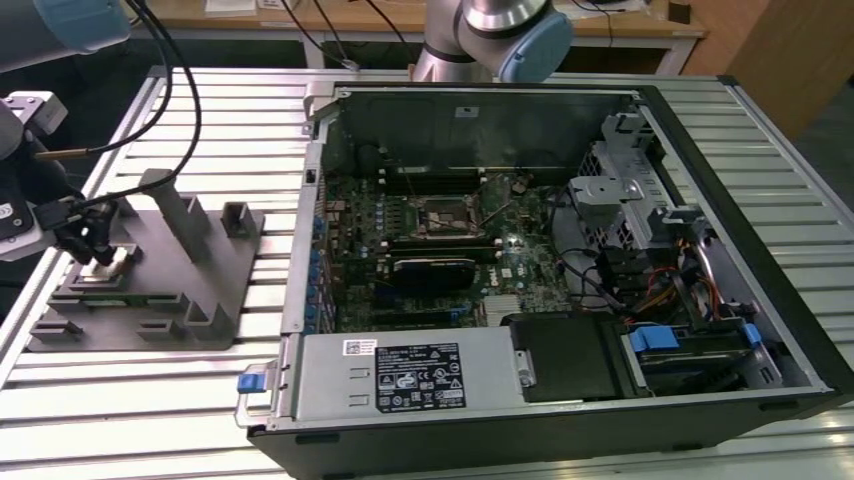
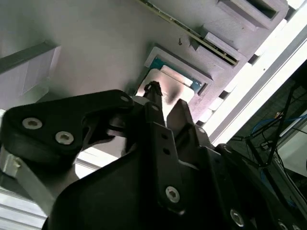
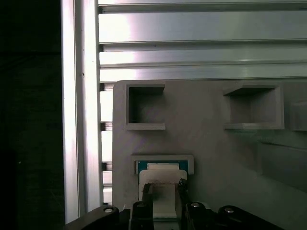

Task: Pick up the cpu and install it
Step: 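Pick up the cpu and move it towards the insertion slot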

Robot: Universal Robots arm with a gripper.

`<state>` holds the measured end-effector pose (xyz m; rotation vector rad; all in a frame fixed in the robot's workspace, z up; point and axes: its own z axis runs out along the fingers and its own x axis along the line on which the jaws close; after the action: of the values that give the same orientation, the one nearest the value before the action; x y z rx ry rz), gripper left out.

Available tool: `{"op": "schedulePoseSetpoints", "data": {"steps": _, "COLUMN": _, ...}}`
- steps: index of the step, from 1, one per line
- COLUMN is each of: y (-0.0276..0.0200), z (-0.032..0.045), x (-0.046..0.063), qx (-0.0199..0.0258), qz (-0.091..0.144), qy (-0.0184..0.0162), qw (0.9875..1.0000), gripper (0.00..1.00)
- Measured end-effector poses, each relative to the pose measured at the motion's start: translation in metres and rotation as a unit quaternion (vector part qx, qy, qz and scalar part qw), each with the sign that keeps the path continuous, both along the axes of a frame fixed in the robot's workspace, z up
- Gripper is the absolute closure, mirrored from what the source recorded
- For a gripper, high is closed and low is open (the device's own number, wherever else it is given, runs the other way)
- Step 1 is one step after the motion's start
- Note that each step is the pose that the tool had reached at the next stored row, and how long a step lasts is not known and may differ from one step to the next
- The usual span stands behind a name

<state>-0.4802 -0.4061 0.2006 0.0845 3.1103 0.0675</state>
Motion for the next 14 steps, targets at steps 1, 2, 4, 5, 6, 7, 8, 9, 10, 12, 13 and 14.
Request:
{"op": "schedulePoseSetpoints", "data": {"steps": 1, "y": 0.0000, "z": 0.0000, "x": 0.0000, "qx": 0.0000, "qz": 0.000, "qy": 0.0000, "qw": 1.0000, "gripper": 0.71}}
{"op": "schedulePoseSetpoints", "data": {"steps": 2, "y": 0.0000, "z": 0.0000, "x": 0.0000, "qx": 0.0000, "qz": 0.000, "qy": -0.0001, "qw": 1.0000, "gripper": 0.65}}
{"op": "schedulePoseSetpoints", "data": {"steps": 4, "y": 0.0000, "z": 0.0000, "x": 0.0000, "qx": -0.0001, "qz": 0.000, "qy": 0.0000, "qw": 1.0000, "gripper": 0.53}}
{"op": "schedulePoseSetpoints", "data": {"steps": 5, "y": 0.0000, "z": 0.0000, "x": 0.0000, "qx": -0.0001, "qz": 0.000, "qy": 0.0000, "qw": 1.0000, "gripper": 0.53}}
{"op": "schedulePoseSetpoints", "data": {"steps": 6, "y": 0.0000, "z": 0.0000, "x": 0.0000, "qx": -0.0001, "qz": 0.000, "qy": 0.0000, "qw": 1.0000, "gripper": 0.47}}
{"op": "schedulePoseSetpoints", "data": {"steps": 7, "y": 0.0000, "z": 0.0000, "x": 0.0000, "qx": -0.0002, "qz": 0.000, "qy": 0.0000, "qw": 1.0000, "gripper": 0.47}}
{"op": "schedulePoseSetpoints", "data": {"steps": 8, "y": 0.0000, "z": 0.0000, "x": 0.0000, "qx": -0.0002, "qz": 0.000, "qy": 0.0000, "qw": 1.0000, "gripper": 0.41}}
{"op": "schedulePoseSetpoints", "data": {"steps": 9, "y": 0.0000, "z": -0.0001, "x": 0.0000, "qx": -0.0002, "qz": 0.000, "qy": 0.0000, "qw": 1.0000, "gripper": 0.41}}
{"op": "schedulePoseSetpoints", "data": {"steps": 10, "y": 0.0000, "z": -0.0006, "x": 0.0000, "qx": -0.0002, "qz": 0.000, "qy": -0.0001, "qw": 1.0000, "gripper": 0.41}}
{"op": "schedulePoseSetpoints", "data": {"steps": 12, "y": 0.0001, "z": -0.0023, "x": 0.0000, "qx": -0.0002, "qz": 0.002, "qy": -0.0001, "qw": 1.0000, "gripper": 0.41}}
{"op": "schedulePoseSetpoints", "data": {"steps": 13, "y": 0.0001, "z": -0.0033, "x": 0.0000, "qx": -0.0003, "qz": 0.004, "qy": -0.0001, "qw": 1.0000, "gripper": 0.41}}
{"op": "schedulePoseSetpoints", "data": {"steps": 14, "y": 0.0002, "z": -0.0044, "x": 0.0000, "qx": -0.0003, "qz": 0.005, "qy": -0.0001, "qw": 1.0000, "gripper": 0.41}}
